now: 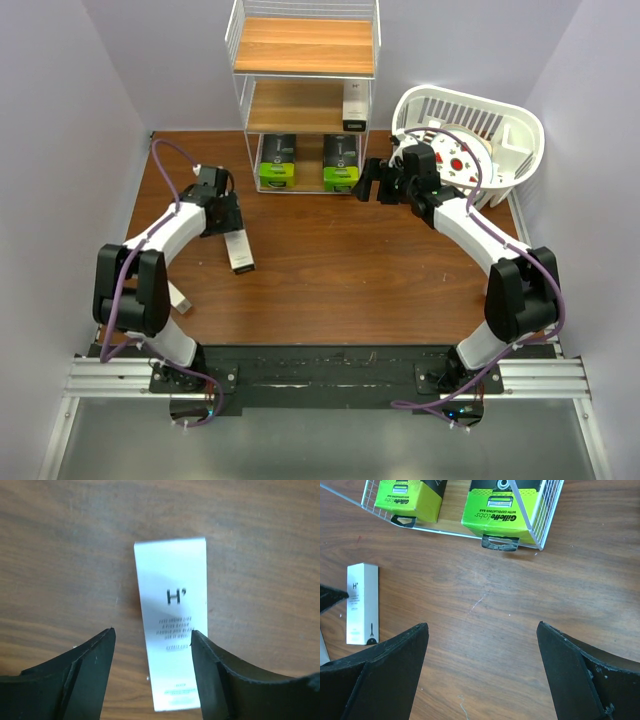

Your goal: Place and organize the shaving razors onto the shelf

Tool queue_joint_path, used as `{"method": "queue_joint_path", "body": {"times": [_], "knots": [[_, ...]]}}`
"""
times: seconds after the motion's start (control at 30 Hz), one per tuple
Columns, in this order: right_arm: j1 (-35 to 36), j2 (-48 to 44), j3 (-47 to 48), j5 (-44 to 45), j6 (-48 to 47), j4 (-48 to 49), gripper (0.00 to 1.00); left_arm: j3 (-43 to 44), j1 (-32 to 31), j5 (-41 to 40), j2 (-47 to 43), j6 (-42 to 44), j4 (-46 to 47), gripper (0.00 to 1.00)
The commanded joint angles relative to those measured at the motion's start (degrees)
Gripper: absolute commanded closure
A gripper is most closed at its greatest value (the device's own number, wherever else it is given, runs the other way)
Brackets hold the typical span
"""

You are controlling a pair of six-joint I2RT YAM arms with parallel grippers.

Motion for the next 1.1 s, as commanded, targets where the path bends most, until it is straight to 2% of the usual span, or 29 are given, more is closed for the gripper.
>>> {"method": "queue_joint_path", "body": {"times": [0.0,0.03,0.17,0.47,0.63,1.07], "knots": [[0.2,-0.1,1.1,-1.3,-0.5,1.1,0.06,-4.3,0.2,3.6,-3.9,-0.1,1.4,0.31],[0.2,0.2,1.2,-1.4,-0.4,1.3,0.06,-5.1,0.1,5.1,-4.2,0.2,2.4,0.26],[0.2,1.1,1.7,-1.7,-0.2,1.7,0.06,-7.2,-0.4,11.4,-3.8,-0.3,6.5,0.19],[0.2,0.3,0.6,-1.4,-0.7,2.1,0.06,-6.0,-1.7,10.6,-0.1,-0.7,6.8,0.24],[0.2,-0.3,-0.9,-1.4,-0.6,2.1,0.06,-8.1,-2.3,7.5,-1.6,-2.3,4.8,0.24],[0.3,2.2,-0.1,-2.4,0.4,2.4,0.06,-12.4,-5.1,6.0,-5.3,-4.2,2.7,0.23]]}}
